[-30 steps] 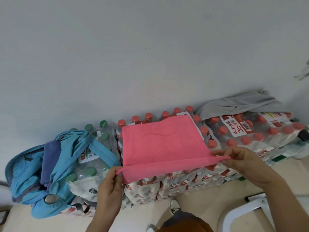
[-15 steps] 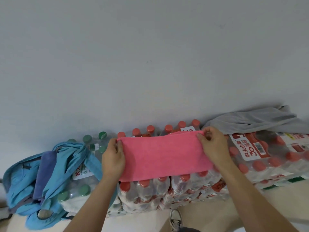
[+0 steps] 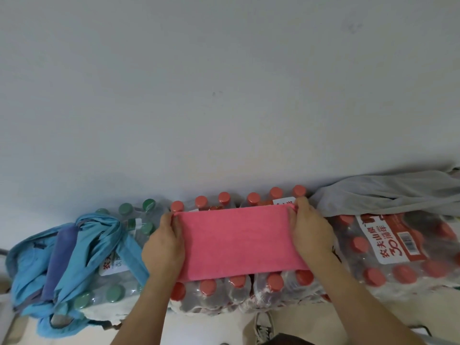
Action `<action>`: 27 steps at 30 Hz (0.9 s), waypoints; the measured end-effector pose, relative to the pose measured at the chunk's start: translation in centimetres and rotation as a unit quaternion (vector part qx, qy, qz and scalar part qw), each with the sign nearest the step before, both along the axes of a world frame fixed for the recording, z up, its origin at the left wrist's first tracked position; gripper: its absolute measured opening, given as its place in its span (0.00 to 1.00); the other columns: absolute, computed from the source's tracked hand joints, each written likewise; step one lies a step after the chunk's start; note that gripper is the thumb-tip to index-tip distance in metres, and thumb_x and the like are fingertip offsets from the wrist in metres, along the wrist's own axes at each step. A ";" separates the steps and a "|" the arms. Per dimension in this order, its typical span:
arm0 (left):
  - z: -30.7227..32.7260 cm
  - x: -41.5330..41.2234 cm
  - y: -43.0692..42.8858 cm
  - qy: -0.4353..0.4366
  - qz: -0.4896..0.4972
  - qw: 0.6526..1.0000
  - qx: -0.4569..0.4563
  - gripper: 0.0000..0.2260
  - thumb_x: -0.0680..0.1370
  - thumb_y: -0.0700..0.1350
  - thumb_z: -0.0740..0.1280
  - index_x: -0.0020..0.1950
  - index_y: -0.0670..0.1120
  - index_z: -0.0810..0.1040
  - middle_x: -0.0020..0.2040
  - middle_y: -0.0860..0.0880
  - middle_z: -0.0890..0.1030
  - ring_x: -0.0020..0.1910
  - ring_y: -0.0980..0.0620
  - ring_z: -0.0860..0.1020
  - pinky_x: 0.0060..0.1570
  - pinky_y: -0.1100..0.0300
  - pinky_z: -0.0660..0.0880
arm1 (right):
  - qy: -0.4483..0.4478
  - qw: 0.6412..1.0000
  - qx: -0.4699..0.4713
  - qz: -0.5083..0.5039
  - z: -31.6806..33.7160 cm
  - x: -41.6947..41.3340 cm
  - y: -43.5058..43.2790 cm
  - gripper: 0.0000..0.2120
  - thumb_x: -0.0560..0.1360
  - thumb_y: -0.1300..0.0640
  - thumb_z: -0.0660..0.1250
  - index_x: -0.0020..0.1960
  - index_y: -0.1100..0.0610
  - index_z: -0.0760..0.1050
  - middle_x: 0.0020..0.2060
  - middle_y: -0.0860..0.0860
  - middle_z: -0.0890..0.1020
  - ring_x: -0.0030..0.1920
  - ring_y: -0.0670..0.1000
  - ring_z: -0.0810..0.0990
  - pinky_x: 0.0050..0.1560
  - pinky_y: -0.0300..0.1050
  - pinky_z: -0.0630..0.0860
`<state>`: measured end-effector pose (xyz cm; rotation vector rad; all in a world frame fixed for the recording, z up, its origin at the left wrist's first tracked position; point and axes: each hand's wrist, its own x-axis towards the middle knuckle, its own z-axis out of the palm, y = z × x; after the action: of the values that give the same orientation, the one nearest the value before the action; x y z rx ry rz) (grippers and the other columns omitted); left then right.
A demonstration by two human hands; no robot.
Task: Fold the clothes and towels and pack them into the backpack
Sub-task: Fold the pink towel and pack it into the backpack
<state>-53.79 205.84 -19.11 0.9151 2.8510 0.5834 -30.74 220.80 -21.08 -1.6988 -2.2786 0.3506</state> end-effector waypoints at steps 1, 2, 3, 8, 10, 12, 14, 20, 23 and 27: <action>-0.2 0.0 0.0 0.003 0.002 1.000 -0.003 0.14 0.82 0.52 0.51 0.59 0.47 0.71 0.39 0.46 0.78 0.34 0.46 0.71 0.34 0.56 0.65 | -0.014 1.000 0.006 -0.002 -0.1 -0.1 0.0 0.14 0.81 0.50 0.53 0.59 0.58 0.68 0.43 0.54 0.79 0.37 0.56 0.79 0.31 0.45 0.70; -0.4 0.0 0.0 0.005 0.003 1.000 0.003 0.13 0.82 0.52 0.52 0.60 0.47 0.70 0.43 0.44 0.79 0.36 0.45 0.74 0.35 0.55 0.67 | -0.020 1.000 0.008 -0.007 -0.1 -0.1 -0.1 0.15 0.81 0.50 0.53 0.61 0.59 0.68 0.46 0.55 0.79 0.39 0.56 0.79 0.31 0.44 0.68; -0.5 -0.1 0.0 0.010 0.003 1.000 0.019 0.12 0.82 0.51 0.54 0.60 0.47 0.70 0.48 0.43 0.79 0.40 0.43 0.76 0.37 0.53 0.69 | -0.016 1.000 0.009 -0.013 -0.1 0.0 0.0 0.15 0.81 0.50 0.55 0.62 0.58 0.68 0.49 0.56 0.78 0.41 0.57 0.79 0.32 0.44 0.68; -0.2 0.7 -0.1 0.116 -0.187 0.972 0.081 0.16 0.75 0.43 0.61 0.62 0.43 0.75 0.58 0.42 0.76 0.55 0.41 0.76 0.50 0.47 0.75 | 0.043 0.991 0.111 0.062 1.3 0.1 -0.6 0.19 0.77 0.55 0.61 0.67 0.57 0.67 0.61 0.61 0.73 0.60 0.61 0.73 0.57 0.56 0.73; -1.1 2.1 -0.5 0.104 -0.283 0.953 0.020 0.20 0.78 0.51 0.58 0.66 0.45 0.73 0.64 0.43 0.76 0.62 0.42 0.75 0.57 0.45 0.74 | 0.018 0.978 0.112 0.176 1.2 -0.5 -1.9 0.22 0.79 0.51 0.56 0.71 0.55 0.65 0.69 0.58 0.70 0.69 0.59 0.68 0.66 0.56 0.67; -2.2 3.2 -1.1 0.083 -0.296 0.949 -0.066 0.25 0.80 0.59 0.51 0.73 0.50 0.65 0.72 0.46 0.69 0.71 0.45 0.67 0.68 0.45 0.63 | -0.052 0.961 0.079 0.261 0.1 -0.8 -3.0 0.26 0.80 0.44 0.51 0.74 0.52 0.61 0.74 0.54 0.64 0.73 0.55 0.63 0.72 0.54 0.59; -3.0 3.3 -1.3 0.085 -0.281 0.950 -0.102 0.28 0.80 0.63 0.46 0.76 0.52 0.59 0.75 0.46 0.64 0.74 0.47 0.61 0.71 0.48 0.52 | -0.105 0.953 0.046 0.282 -1.1 -0.4 -3.0 0.28 0.80 0.39 0.47 0.76 0.50 0.59 0.75 0.52 0.60 0.75 0.53 0.59 0.72 0.54 0.53; -3.2 2.5 -1.8 0.030 -0.179 0.981 -0.073 0.31 0.78 0.63 0.36 0.78 0.51 0.45 0.77 0.48 0.44 0.77 0.47 0.46 0.74 0.49 0.49 | -0.141 0.961 0.021 0.237 -2.0 1.4 -1.1 0.33 0.78 0.32 0.41 0.78 0.48 0.48 0.77 0.50 0.52 0.77 0.54 0.51 0.72 0.54 0.46; -2.5 2.9 -2.3 -0.046 -0.084 0.994 -0.044 0.25 0.82 0.56 0.46 0.78 0.49 0.53 0.75 0.39 0.60 0.70 0.37 0.63 0.67 0.45 0.63 | -0.143 0.965 0.013 0.220 -2.0 1.5 -1.1 0.32 0.79 0.33 0.42 0.77 0.49 0.47 0.76 0.52 0.56 0.75 0.56 0.56 0.70 0.56 0.49; -1.1 2.4 -2.4 -0.037 -0.039 0.999 -0.005 0.19 0.79 0.48 0.62 0.70 0.48 0.67 0.54 0.43 0.79 0.50 0.42 0.76 0.48 0.50 0.71 | -0.158 0.963 0.003 0.217 -1.7 1.4 -1.1 0.32 0.79 0.35 0.43 0.76 0.52 0.57 0.73 0.53 0.65 0.72 0.56 0.65 0.68 0.56 0.53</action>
<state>-51.38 203.40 -20.23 0.9762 2.7367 0.5819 -29.37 219.74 -22.80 -1.3117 -2.8839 0.1632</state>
